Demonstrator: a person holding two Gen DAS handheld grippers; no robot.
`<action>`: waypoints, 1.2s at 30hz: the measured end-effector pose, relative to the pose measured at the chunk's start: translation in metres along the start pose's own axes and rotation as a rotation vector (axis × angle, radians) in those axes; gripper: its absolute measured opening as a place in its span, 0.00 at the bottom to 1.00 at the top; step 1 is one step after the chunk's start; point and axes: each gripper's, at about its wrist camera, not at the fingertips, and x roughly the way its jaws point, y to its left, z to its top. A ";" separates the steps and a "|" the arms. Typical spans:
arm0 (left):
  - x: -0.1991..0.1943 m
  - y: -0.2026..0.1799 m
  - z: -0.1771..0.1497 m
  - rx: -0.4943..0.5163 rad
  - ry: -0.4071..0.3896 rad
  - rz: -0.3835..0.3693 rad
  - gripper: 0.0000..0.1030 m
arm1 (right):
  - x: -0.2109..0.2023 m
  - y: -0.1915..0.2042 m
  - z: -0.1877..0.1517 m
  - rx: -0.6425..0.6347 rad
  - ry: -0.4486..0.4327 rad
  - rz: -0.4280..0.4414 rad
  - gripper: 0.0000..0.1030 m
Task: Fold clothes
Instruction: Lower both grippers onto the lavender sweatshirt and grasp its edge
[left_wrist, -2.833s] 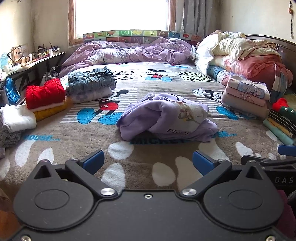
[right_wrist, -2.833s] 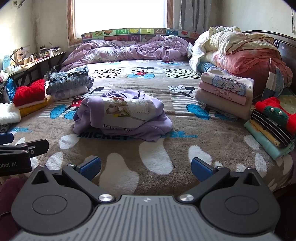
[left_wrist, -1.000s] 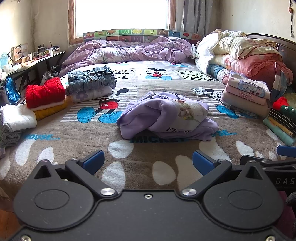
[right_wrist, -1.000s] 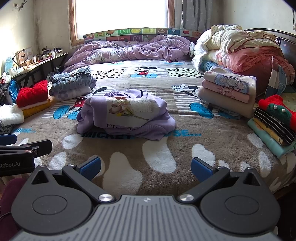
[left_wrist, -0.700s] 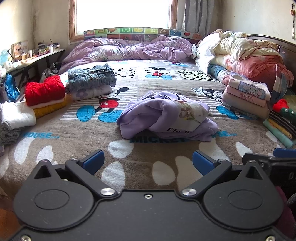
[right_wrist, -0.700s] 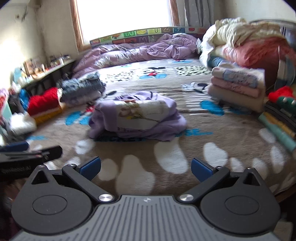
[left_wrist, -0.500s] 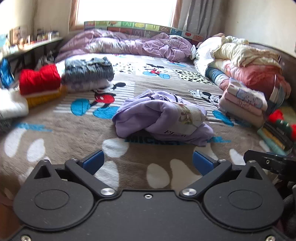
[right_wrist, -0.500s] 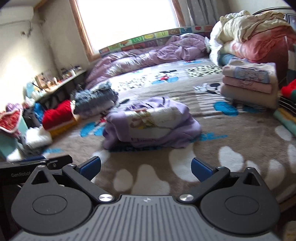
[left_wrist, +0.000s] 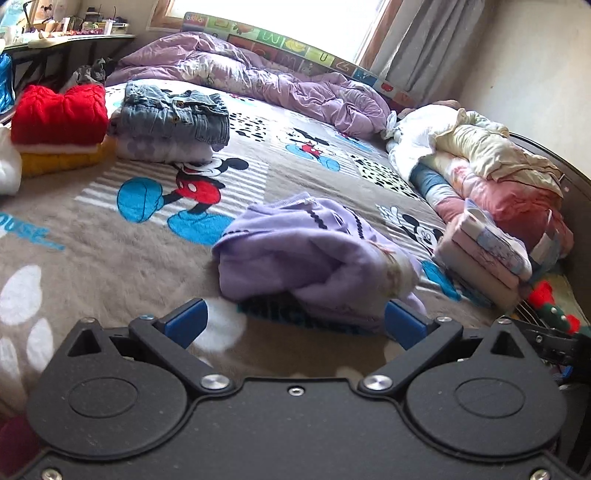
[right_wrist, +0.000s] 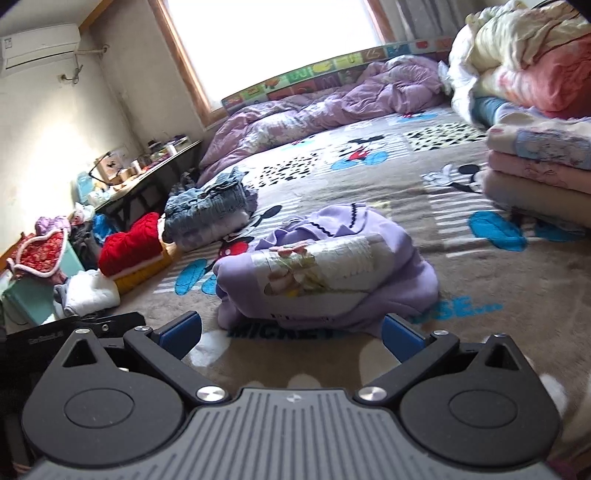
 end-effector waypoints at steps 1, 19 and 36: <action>0.005 0.002 0.003 -0.005 0.014 -0.005 1.00 | 0.005 -0.002 0.003 0.001 0.007 0.009 1.00; 0.094 0.041 0.035 -0.198 0.097 -0.058 0.99 | 0.083 -0.057 0.067 -0.066 0.066 0.090 1.00; 0.126 0.093 0.055 -0.512 0.067 -0.244 0.99 | 0.215 -0.098 0.154 -0.137 0.216 0.128 0.85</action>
